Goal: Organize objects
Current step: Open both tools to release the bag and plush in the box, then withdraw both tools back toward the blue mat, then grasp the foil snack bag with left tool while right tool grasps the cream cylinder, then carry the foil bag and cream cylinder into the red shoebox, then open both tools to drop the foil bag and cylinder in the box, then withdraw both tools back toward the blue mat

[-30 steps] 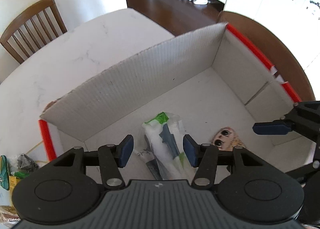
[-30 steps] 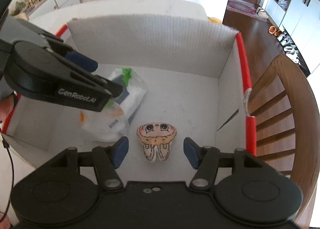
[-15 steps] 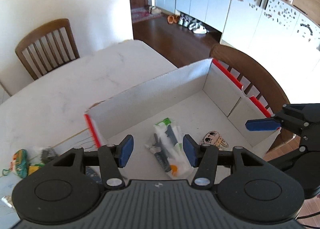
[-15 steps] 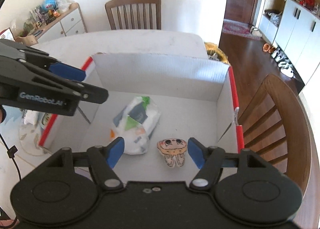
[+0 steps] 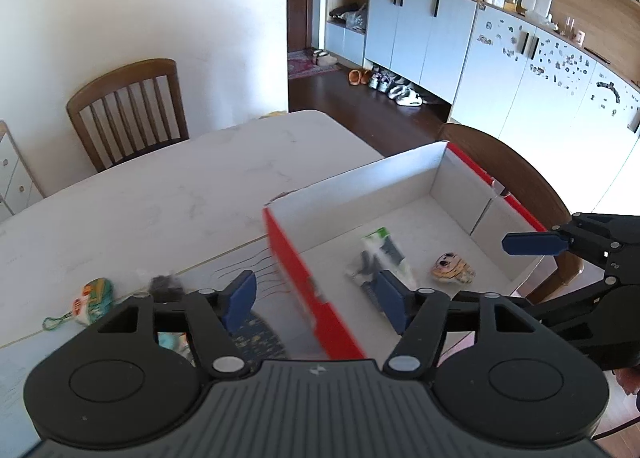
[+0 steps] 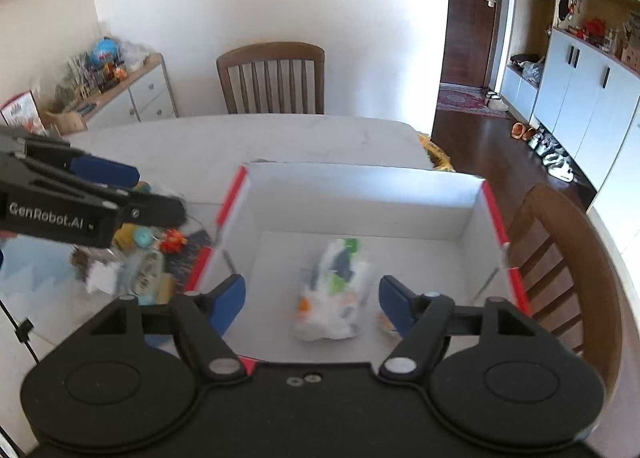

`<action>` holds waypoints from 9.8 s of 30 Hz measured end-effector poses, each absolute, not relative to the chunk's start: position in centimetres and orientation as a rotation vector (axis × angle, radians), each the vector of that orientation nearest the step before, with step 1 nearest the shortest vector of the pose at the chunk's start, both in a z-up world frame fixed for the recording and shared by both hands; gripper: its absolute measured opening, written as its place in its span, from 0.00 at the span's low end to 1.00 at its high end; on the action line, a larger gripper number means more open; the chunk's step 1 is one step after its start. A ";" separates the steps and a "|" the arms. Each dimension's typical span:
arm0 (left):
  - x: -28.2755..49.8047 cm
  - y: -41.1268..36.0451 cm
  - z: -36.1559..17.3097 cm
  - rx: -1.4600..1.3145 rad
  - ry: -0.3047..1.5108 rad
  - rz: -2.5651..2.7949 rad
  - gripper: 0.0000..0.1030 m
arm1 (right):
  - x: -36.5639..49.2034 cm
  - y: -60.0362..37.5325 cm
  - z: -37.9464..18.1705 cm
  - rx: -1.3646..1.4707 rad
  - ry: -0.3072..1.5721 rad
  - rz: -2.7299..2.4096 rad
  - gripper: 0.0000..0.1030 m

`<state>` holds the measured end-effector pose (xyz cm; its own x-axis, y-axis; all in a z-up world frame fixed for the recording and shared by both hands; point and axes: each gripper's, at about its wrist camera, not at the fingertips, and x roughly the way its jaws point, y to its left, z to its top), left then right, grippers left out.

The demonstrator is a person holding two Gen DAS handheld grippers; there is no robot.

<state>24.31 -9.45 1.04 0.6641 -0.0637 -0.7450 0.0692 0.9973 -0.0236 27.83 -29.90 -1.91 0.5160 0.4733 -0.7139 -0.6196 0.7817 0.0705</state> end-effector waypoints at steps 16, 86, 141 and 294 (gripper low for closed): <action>19.3 -0.8 1.1 -0.038 0.782 -0.047 0.82 | 23.8 -23.7 -1.7 -0.093 0.795 0.671 0.91; 19.8 13.2 -13.0 -0.102 0.784 -0.063 0.99 | 23.4 -11.1 -14.0 -0.328 0.939 0.687 0.44; 18.1 0.6 1.9 -0.030 0.800 -0.064 0.45 | 22.5 -21.6 -3.1 -0.086 0.852 0.720 0.14; 16.1 15.8 -4.9 -0.136 0.757 0.137 0.99 | 22.2 -11.9 -5.3 -0.159 0.848 0.679 0.93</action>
<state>16.10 15.76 -4.89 0.7186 0.0743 -0.6915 -0.1725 0.9823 -0.0737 22.19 -11.92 -5.32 0.4669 0.4896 -0.7364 -0.6112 0.7805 0.1313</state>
